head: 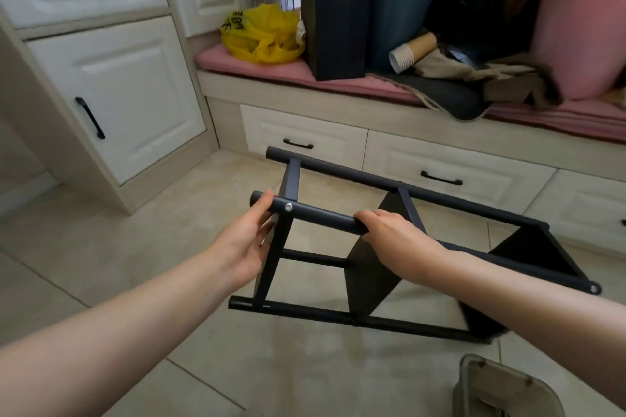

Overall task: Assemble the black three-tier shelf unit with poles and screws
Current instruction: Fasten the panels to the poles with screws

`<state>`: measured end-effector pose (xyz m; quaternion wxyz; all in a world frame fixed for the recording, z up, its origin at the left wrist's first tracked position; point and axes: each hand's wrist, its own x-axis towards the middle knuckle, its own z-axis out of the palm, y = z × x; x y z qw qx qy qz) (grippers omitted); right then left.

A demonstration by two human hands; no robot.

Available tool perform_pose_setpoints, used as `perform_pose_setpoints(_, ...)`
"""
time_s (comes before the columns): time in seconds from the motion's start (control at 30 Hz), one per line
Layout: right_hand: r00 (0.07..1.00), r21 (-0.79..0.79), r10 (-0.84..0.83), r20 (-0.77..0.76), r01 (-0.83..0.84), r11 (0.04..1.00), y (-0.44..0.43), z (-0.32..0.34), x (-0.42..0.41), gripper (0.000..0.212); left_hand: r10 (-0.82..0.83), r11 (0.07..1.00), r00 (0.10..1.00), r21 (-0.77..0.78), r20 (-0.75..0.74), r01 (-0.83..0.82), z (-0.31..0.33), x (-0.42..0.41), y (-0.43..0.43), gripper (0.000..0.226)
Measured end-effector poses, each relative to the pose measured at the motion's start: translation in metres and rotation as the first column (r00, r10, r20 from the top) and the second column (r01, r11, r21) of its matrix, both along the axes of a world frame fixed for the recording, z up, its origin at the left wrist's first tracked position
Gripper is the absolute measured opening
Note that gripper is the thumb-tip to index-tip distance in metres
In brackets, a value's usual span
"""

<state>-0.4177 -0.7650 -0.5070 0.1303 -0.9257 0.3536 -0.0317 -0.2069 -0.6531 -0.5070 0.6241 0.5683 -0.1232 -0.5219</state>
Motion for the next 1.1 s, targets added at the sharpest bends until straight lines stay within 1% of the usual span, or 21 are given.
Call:
perform_pose_setpoints(0.13, 0.992, -0.034, -0.038, 0.122, 0.043, 0.999, -0.014, 0.029, 0.002, 0.020, -0.039, 0.998, 0.992, -0.050, 0.119, 0.045, 0.053, -0.001, -0.027, 0.035)
perform_pose_setpoints(0.23, 0.983, -0.019, -0.082, 0.166, 0.086, 0.996, -0.022, 0.050, 0.010, 0.018, 0.004, 0.998, 0.983, -0.056, 0.185, 0.006, 0.090, -0.003, -0.046, 0.034)
perform_pose_setpoints(0.33, 0.973, -0.003, -0.104, 0.204, 0.107, 0.994, -0.027, 0.068, 0.017, 0.017, 0.047, 0.995, 0.970, -0.094, 0.239, -0.025, 0.121, -0.004, -0.061, 0.029)
perform_pose_setpoints(0.47, 0.951, 0.055, -0.146, 0.272, 0.136, 0.989, -0.025, 0.088, 0.025, 0.017, 0.180, 0.974, 0.922, -0.195, 0.344, -0.117, 0.150, -0.007, -0.077, 0.026)
perform_pose_setpoints(0.63, 0.900, 0.187, -0.230, 0.371, 0.170, 0.968, -0.019, 0.102, 0.041, 0.020, 0.262, 0.945, 0.874, -0.291, 0.410, -0.147, 0.179, -0.013, -0.087, 0.014)
perform_pose_setpoints(0.73, 0.853, 0.291, -0.277, 0.443, 0.155, 0.944, -0.013, 0.106, 0.049, 0.026, 0.275, 0.943, 0.803, -0.312, 0.528, -0.117, 0.188, -0.016, -0.089, 0.016)
perform_pose_setpoints(0.8, 0.801, 0.378, -0.326, 0.503, 0.136, 0.916, -0.005, 0.104, 0.049, 0.029, 0.240, 0.949, 0.720, -0.312, 0.651, -0.034, 0.187, -0.021, -0.085, 0.031)
perform_pose_setpoints(0.87, 0.752, 0.480, -0.377, 0.541, 0.092, 0.872, 0.003, 0.104, 0.046, 0.025, 0.238, 0.945, 0.634, -0.326, 0.736, 0.024, 0.181, -0.026, -0.078, 0.041)
perform_pose_setpoints(0.93, 0.736, 0.536, -0.390, 0.553, 0.044, 0.843, 0.013, 0.102, 0.042, 0.024, 0.272, 0.932, 0.583, -0.361, 0.765, 0.039, 0.175, -0.031, -0.070, 0.038)
perform_pose_setpoints(1.0, 0.763, 0.541, -0.359, 0.538, 0.015, 0.841, 0.019, 0.100, 0.035, 0.024, 0.287, 0.918, 0.554, -0.390, 0.781, 0.075, 0.171, -0.036, -0.061, 0.031)
perform_pose_setpoints(1.07, 0.801, 0.486, -0.294, 0.522, 0.003, 0.874, 0.020, 0.099, 0.023, 0.024, 0.282, 0.904, 0.516, -0.404, 0.809, 0.140, 0.167, -0.042, -0.051, 0.033)
perform_pose_setpoints(1.1, 0.805, 0.441, -0.270, 0.528, 0.011, 0.897, 0.018, 0.099, 0.015, 0.021, 0.289, 0.895, 0.501, -0.415, 0.816, 0.160, 0.164, -0.044, -0.047, 0.035)
